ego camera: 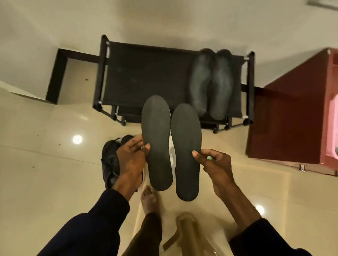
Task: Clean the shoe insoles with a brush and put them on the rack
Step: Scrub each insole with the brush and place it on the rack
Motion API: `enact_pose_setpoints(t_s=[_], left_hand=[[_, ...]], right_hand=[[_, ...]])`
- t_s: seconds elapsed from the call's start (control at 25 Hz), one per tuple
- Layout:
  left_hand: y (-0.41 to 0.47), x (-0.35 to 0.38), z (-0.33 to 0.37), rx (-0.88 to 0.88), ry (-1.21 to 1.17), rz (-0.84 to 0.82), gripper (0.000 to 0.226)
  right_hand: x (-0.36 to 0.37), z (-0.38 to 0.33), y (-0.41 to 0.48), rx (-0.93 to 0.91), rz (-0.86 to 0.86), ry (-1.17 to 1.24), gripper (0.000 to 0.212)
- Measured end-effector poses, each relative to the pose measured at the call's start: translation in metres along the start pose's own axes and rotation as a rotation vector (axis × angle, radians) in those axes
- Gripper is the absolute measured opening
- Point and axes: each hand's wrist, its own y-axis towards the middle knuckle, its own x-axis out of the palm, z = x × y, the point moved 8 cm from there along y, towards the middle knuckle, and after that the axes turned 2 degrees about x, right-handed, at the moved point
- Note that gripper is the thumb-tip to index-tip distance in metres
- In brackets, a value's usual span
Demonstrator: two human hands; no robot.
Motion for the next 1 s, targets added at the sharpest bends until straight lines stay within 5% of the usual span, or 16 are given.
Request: enact_pose_setpoints(t_s=[0.4, 1.0], left_hand=[[0.148, -0.018, 0.109, 0.047, -0.008, 0.045, 0.035], [0.221, -0.01, 0.123, 0.083, 0.155, 0.104, 0.041]], right_hand=[[0.126, -0.145, 0.115, -0.059, 0.14, 0.028, 0.029], [0.151, -0.17, 0.142, -0.26, 0.295, -0.264, 0.027]])
